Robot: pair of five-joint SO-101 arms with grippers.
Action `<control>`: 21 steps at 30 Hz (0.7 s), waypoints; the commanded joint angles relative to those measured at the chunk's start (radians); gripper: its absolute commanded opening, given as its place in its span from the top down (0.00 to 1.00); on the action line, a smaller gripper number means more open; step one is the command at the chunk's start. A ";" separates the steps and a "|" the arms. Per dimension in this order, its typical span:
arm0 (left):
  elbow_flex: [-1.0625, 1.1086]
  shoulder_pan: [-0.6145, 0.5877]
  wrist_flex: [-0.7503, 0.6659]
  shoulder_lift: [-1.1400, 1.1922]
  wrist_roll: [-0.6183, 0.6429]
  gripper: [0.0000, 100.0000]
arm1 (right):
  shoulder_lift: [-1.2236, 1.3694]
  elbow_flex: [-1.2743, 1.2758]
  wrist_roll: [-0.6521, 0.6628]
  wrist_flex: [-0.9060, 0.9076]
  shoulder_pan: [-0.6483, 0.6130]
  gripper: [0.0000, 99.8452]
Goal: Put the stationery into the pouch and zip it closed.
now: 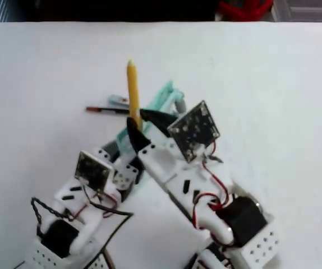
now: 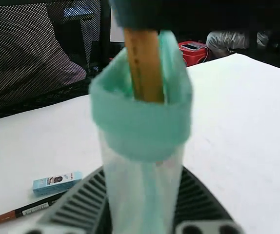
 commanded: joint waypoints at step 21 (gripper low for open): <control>-0.009 -0.042 -0.021 -0.010 0.048 0.84 | -0.033 0.035 0.052 0.019 0.012 0.75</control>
